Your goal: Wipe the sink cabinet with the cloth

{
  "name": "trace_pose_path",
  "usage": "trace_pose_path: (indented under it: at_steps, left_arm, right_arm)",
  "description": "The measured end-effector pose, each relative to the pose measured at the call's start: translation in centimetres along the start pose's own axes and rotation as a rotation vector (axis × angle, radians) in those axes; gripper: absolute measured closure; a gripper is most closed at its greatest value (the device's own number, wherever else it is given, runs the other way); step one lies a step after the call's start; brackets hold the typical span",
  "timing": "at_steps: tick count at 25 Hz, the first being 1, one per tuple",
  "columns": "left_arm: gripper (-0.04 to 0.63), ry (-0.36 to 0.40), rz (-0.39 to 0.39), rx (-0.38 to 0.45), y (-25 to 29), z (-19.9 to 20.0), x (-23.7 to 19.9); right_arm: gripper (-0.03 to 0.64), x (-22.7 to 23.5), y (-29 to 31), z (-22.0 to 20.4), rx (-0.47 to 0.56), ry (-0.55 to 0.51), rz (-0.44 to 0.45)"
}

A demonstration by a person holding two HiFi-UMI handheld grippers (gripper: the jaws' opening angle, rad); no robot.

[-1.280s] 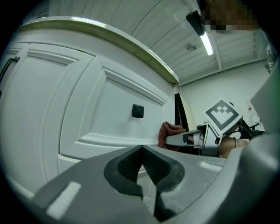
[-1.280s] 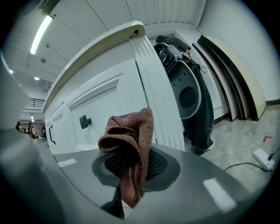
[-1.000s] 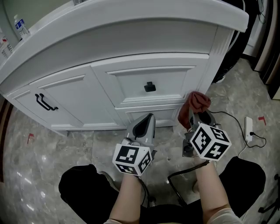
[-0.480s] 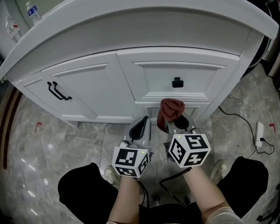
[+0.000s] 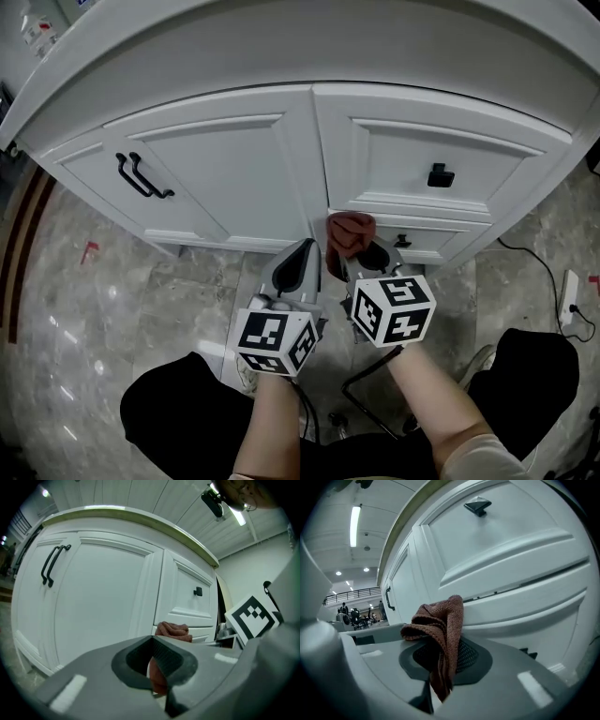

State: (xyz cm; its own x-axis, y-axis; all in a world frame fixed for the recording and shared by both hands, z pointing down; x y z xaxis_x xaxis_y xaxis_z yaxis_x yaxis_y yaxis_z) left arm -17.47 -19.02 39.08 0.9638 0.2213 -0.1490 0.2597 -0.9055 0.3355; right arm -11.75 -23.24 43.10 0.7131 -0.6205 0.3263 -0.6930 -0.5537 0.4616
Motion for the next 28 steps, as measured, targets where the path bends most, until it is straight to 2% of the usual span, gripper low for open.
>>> trace_pose_path:
  at_steps: [4, 11, 18, 24, 28]
  left_arm:
    - [0.595, -0.015, -0.016, -0.005, 0.8, -0.6, 0.2]
    - [0.595, 0.01, -0.044, -0.017, 1.8, -0.6, 1.6]
    - [0.595, 0.005, -0.069, -0.025, 2.4, -0.6, 2.6]
    - [0.595, 0.043, -0.103, -0.044, 3.2, -0.7, 4.4]
    - [0.595, -0.01, -0.126, -0.038, 3.8, -1.0, 5.1]
  right_arm:
    - [0.531, 1.3, 0.1, -0.3, -0.007, 0.035, 0.026]
    - [0.531, 2.9, -0.5, -0.7, -0.015, 0.059, 0.003]
    - [0.531, 5.3, -1.6, -1.2, -0.032, 0.086, -0.051]
    - [0.532, 7.6, -3.2, -1.5, -0.04, 0.119, -0.095]
    - [0.532, 9.0, -4.5, -1.6, -0.023, 0.177, -0.106]
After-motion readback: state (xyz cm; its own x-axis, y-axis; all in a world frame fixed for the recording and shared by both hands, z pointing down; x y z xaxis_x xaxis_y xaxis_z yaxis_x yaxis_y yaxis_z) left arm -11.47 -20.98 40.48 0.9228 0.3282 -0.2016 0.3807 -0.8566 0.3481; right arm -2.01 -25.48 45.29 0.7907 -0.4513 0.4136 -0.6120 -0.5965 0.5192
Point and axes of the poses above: the fingertips, and each gripper's own axes: y forward along the fingers, x to its right, z out of its top, the point moved 1 cm from there along -y, backward along the fingers, and after that the axes turned 15 degrees about -x, right-handed, at the moved point
